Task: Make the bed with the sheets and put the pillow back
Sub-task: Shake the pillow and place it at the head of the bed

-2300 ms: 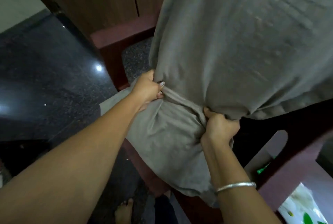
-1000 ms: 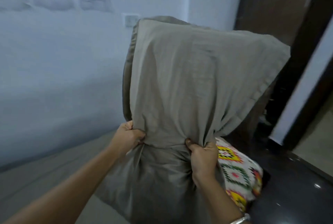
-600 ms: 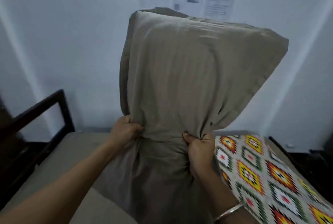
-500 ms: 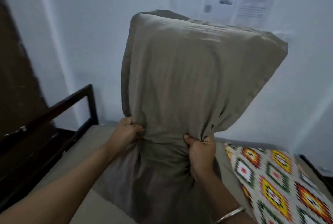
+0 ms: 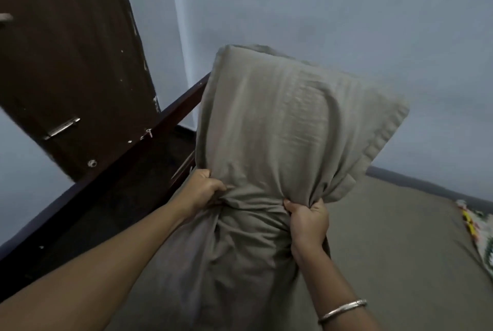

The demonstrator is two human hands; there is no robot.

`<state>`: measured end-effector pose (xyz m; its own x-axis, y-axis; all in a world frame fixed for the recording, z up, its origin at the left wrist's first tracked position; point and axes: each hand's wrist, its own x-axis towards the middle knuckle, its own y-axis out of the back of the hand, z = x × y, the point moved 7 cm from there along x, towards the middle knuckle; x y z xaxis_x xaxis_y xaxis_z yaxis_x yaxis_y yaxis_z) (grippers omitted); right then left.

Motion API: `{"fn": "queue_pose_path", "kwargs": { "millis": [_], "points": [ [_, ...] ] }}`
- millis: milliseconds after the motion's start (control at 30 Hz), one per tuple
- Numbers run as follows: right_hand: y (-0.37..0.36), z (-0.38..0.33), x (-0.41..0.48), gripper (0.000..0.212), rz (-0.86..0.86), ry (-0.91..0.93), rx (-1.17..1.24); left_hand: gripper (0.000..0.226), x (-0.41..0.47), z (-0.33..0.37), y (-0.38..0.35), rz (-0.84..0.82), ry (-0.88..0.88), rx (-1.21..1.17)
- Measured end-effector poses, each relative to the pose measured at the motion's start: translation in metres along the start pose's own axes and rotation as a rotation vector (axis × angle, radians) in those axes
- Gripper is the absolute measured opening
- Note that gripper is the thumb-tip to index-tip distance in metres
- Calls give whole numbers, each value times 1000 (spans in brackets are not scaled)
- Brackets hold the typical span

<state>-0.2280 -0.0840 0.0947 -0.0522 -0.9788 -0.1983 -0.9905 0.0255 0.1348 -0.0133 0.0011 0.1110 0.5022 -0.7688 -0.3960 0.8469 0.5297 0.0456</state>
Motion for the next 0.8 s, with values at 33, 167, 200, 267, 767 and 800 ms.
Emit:
{"fn": "queue_pose_path", "kwargs": {
  "millis": [33,167,200,267,767,800],
  "points": [
    [-17,11,3,29,18,-35,-30,16,15,-8,14,10,41,8],
    [-59,48,22,42,30,-128,-147,37,70,-46,45,-8,152,61],
    [-64,57,27,43,31,-139,-182,35,79,-54,47,-9,181,56],
    [-75,75,38,41,24,-159,-233,37,98,-71,50,-7,220,37],
    [-178,187,117,76,-326,-217,-1076,28,262,-120,77,135,174,795],
    [-188,184,125,77,-320,-146,-1141,29,276,-122,72,141,122,799]
  ]
}}
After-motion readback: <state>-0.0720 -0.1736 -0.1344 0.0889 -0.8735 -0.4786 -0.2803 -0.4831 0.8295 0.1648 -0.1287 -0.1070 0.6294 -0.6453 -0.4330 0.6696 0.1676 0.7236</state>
